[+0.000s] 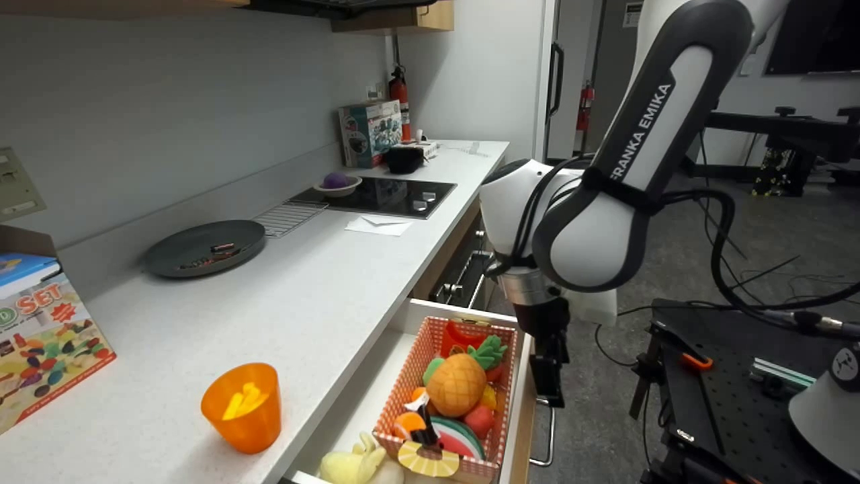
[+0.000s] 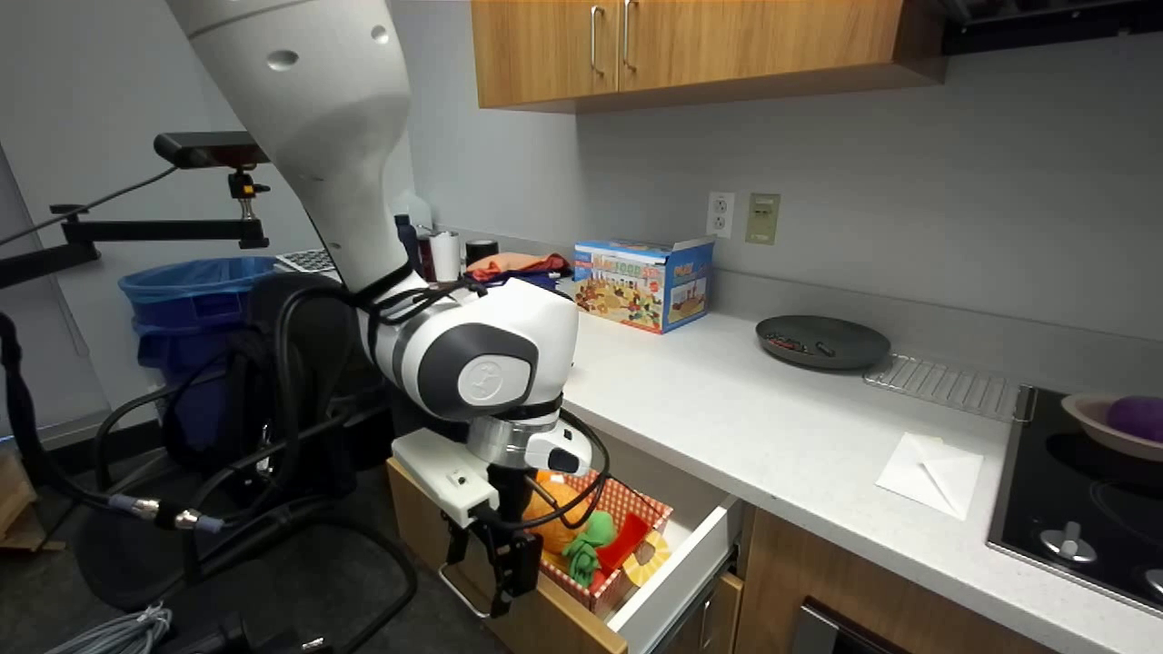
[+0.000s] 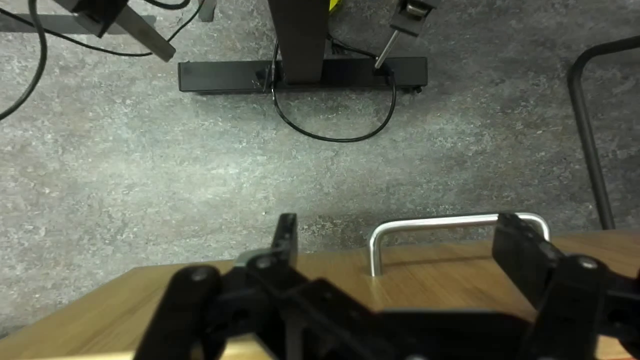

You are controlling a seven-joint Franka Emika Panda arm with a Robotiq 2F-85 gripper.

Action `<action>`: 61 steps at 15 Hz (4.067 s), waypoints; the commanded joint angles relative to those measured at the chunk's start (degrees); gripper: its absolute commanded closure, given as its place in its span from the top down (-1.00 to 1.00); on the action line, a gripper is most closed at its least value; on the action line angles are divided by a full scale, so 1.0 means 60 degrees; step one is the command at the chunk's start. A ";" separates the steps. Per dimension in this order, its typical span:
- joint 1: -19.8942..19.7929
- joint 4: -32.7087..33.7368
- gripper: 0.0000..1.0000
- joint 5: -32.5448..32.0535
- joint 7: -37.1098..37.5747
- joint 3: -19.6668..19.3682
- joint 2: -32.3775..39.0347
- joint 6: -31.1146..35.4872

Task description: Close the open drawer

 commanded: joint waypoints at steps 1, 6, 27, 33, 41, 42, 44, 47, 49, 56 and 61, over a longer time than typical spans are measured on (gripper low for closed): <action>-0.0039 0.0646 1.00 -0.0318 -0.0042 0.0020 0.0978 0.0670; -0.0155 0.1035 1.00 -0.0027 -0.0221 0.0222 0.1262 0.1399; -0.0273 0.6222 1.00 0.0009 -0.0338 0.0606 0.4351 0.1850; 0.0001 0.5763 1.00 -0.0131 -0.0051 0.0536 0.4355 0.3875; 0.0810 0.3419 1.00 -0.0173 0.0163 0.0619 0.3345 0.7673; 0.1026 0.3095 1.00 -0.0140 0.0177 0.0530 0.3159 0.7989; 0.1536 0.2490 1.00 -0.0007 0.0179 0.0259 0.2718 0.8228; 0.2740 0.1440 1.00 0.0421 0.0170 -0.0722 0.1640 0.7435; 0.3582 0.0742 1.00 0.0620 0.0211 -0.1566 0.0875 0.6927; 0.5766 -0.0745 1.00 0.0402 0.0282 -0.3961 -0.1319 0.5666; 0.6572 -0.1189 1.00 -0.0168 0.0694 -0.4966 -0.1968 0.5570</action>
